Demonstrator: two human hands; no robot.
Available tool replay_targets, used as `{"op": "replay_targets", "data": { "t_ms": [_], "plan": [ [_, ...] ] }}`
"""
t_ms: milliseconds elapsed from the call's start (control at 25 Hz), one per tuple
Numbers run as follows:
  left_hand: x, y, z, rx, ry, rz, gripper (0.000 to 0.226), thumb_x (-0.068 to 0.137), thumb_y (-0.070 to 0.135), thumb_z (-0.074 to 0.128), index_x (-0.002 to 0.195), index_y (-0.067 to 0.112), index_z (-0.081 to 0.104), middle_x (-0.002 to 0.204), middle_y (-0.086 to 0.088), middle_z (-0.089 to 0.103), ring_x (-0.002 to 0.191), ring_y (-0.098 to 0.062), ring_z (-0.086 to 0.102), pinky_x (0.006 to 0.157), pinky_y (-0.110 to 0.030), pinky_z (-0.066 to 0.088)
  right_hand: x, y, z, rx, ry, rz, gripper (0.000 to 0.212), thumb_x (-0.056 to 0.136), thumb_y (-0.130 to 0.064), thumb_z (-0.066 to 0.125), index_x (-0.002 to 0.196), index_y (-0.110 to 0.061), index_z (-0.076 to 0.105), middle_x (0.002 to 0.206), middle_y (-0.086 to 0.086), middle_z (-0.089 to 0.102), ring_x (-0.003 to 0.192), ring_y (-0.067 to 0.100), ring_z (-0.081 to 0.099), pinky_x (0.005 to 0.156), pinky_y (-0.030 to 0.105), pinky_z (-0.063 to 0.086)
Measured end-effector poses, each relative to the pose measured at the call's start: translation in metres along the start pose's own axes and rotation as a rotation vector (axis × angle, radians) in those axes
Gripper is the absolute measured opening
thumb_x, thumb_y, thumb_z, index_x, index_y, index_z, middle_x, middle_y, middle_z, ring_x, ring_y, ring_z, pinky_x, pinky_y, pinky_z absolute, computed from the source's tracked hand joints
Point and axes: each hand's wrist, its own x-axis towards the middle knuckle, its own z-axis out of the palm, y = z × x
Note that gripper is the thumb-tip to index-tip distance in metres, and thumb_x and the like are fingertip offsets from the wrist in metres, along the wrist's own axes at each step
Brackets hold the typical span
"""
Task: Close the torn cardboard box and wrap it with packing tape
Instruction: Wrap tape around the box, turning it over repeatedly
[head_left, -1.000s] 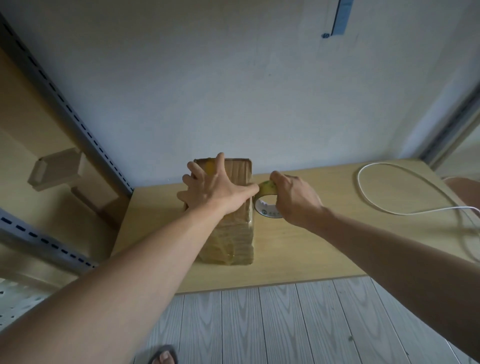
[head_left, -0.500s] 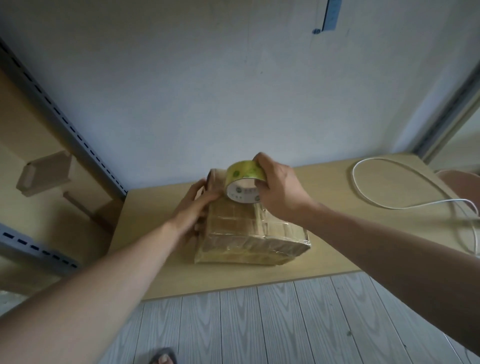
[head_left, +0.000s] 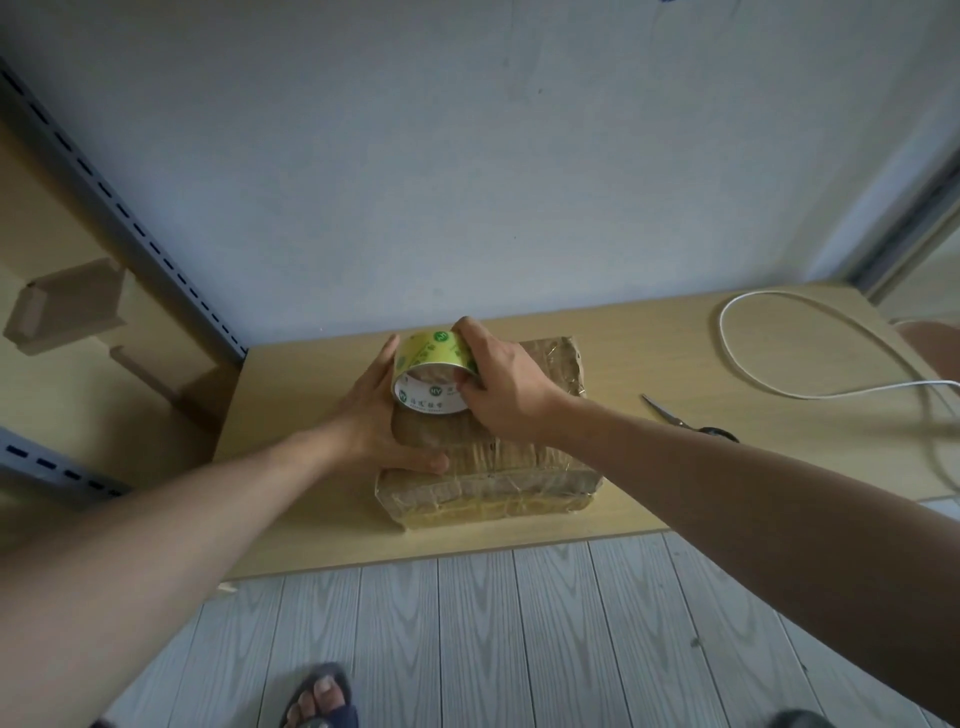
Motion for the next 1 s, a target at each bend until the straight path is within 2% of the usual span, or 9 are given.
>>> {"op": "replay_targets", "data": {
  "t_ms": [80, 240, 320, 400, 440, 560, 680, 840, 1000],
  "plan": [
    [-0.001, -0.003, 0.002, 0.061, 0.022, 0.025, 0.13, 0.035, 0.099, 0.066, 0.137, 0.073, -0.01, 0.166, 0.014, -0.011, 0.155, -0.015, 0.005, 0.121, -0.051, 0.027, 0.002, -0.003, -0.005, -0.048, -0.048, -0.075, 0.029, 0.087, -0.002, 0.048, 0.115, -0.007, 0.042, 0.094, 0.014, 0.062, 0.075, 0.03, 0.059, 0.054, 0.037, 0.047],
    [-0.005, -0.007, 0.001, 0.128, -0.031, -0.03, 0.154, 0.041, 0.1, 0.061, 0.159, 0.036, -0.016, 0.157, 0.026, -0.036, 0.151, -0.004, -0.015, 0.125, -0.047, 0.015, -0.001, 0.007, -0.043, -0.213, -0.059, -0.099, 0.028, 0.089, -0.011, 0.043, 0.116, -0.012, 0.048, 0.096, 0.005, 0.063, 0.075, 0.025, 0.063, 0.052, 0.038, 0.054],
    [-0.006, -0.004, 0.002, 0.108, -0.043, -0.051, 0.157, 0.04, 0.1, 0.061, 0.158, 0.033, -0.018, 0.153, 0.03, -0.039, 0.151, -0.003, -0.015, 0.126, -0.045, 0.014, -0.009, 0.012, -0.063, -0.355, -0.052, -0.175, 0.04, 0.084, -0.028, 0.035, 0.119, -0.016, 0.052, 0.099, 0.001, 0.065, 0.075, 0.023, 0.062, 0.054, 0.037, 0.054],
    [-0.007, -0.003, 0.001, 0.089, -0.048, -0.048, 0.157, 0.039, 0.101, 0.061, 0.158, 0.035, -0.017, 0.152, 0.032, -0.04, 0.15, 0.0, -0.015, 0.126, -0.044, 0.016, -0.017, 0.018, -0.077, -0.495, -0.044, -0.255, 0.049, 0.087, -0.044, 0.032, 0.121, -0.016, 0.055, 0.097, -0.004, 0.065, 0.069, 0.019, 0.059, 0.051, 0.027, 0.044],
    [-0.007, -0.003, 0.001, 0.087, -0.049, -0.054, 0.157, 0.039, 0.101, 0.061, 0.158, 0.035, -0.018, 0.152, 0.032, -0.04, 0.149, 0.002, -0.015, 0.126, -0.043, 0.016, -0.021, 0.023, -0.085, -0.537, -0.034, -0.258, 0.041, 0.092, -0.044, 0.039, 0.118, -0.016, 0.056, 0.093, -0.006, 0.065, 0.065, 0.018, 0.057, 0.051, 0.024, 0.038],
    [-0.006, -0.004, 0.0, 0.117, -0.065, -0.062, 0.156, 0.04, 0.1, 0.061, 0.156, 0.037, -0.021, 0.152, 0.029, -0.042, 0.145, 0.003, -0.016, 0.125, -0.04, 0.013, -0.037, 0.056, -0.111, -0.638, 0.034, -0.185, 0.009, 0.091, -0.017, 0.056, 0.099, -0.013, 0.054, 0.076, -0.005, 0.058, 0.056, 0.026, 0.053, 0.047, 0.023, 0.026],
    [-0.005, -0.006, 0.001, 0.152, -0.072, -0.032, 0.155, 0.043, 0.101, 0.06, 0.156, 0.035, -0.024, 0.151, 0.027, -0.045, 0.148, -0.003, -0.023, 0.124, -0.041, 0.008, -0.066, 0.093, -0.119, -0.695, 0.006, -0.145, 0.023, 0.093, -0.034, 0.049, 0.093, -0.011, 0.051, 0.07, 0.0, 0.056, 0.051, 0.026, 0.05, 0.046, 0.028, 0.039],
    [-0.004, -0.006, 0.002, 0.147, -0.066, -0.009, 0.153, 0.044, 0.101, 0.058, 0.156, 0.034, -0.025, 0.151, 0.027, -0.045, 0.147, -0.002, -0.029, 0.122, -0.039, 0.004, -0.076, 0.118, -0.108, -0.727, -0.055, -0.101, 0.013, 0.09, -0.01, 0.059, 0.094, -0.013, 0.048, 0.071, -0.002, 0.054, 0.051, 0.026, 0.05, 0.044, 0.031, 0.041],
    [-0.004, -0.007, 0.005, 0.137, -0.057, 0.005, 0.154, 0.043, 0.102, 0.057, 0.156, 0.034, -0.024, 0.152, 0.026, -0.044, 0.147, -0.001, -0.028, 0.121, -0.036, 0.003, -0.071, 0.125, -0.109, -0.748, -0.065, -0.095, 0.014, 0.088, -0.008, 0.06, 0.097, -0.012, 0.049, 0.073, -0.003, 0.054, 0.053, 0.025, 0.048, 0.046, 0.027, 0.032]
  ]
}}
